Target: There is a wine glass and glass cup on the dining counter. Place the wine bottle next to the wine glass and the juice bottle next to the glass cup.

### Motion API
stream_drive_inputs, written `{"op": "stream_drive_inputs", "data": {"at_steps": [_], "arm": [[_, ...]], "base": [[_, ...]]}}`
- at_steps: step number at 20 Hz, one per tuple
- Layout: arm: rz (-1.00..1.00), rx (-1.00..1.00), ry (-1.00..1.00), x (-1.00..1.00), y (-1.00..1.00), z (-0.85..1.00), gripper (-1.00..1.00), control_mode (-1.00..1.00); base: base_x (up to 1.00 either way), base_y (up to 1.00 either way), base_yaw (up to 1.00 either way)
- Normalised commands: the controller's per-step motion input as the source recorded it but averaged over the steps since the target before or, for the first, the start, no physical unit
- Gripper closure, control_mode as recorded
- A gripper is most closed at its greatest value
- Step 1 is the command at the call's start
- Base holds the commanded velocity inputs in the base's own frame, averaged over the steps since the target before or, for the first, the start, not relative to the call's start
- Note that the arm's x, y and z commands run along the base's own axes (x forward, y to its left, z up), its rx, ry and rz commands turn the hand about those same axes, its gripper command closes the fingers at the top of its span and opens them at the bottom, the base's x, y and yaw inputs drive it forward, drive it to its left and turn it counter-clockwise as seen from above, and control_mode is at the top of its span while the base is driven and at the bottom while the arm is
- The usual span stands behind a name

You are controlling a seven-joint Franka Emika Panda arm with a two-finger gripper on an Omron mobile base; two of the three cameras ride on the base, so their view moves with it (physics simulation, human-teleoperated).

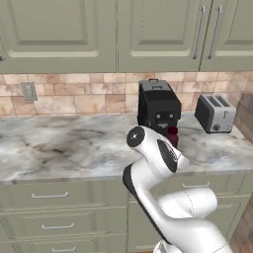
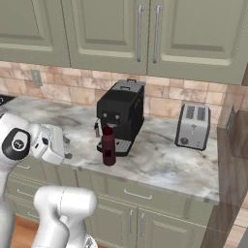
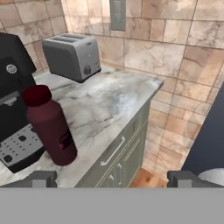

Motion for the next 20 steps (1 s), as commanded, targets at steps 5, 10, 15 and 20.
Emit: {"op": "stream_drive_inputs", "data": {"at_steps": [5,10,15,20], "arm": [[0.00,0.00,0.00,0.22,-0.18,-0.01,-1.00,-1.00],[0.00,0.00,0.01,0.36,-0.09,0.00,-1.00,-1.00],[0.00,0.00,0.00,0.35,-0.06,0.00,-1.00,-1.00],[0.00,-0.01,0.00,0.27,0.00,0.00,-1.00,-1.00]], "base": [[0.00,0.00,0.00],[0.00,0.00,0.00],[0.00,0.00,0.00],[0.00,0.00,0.00]]}}
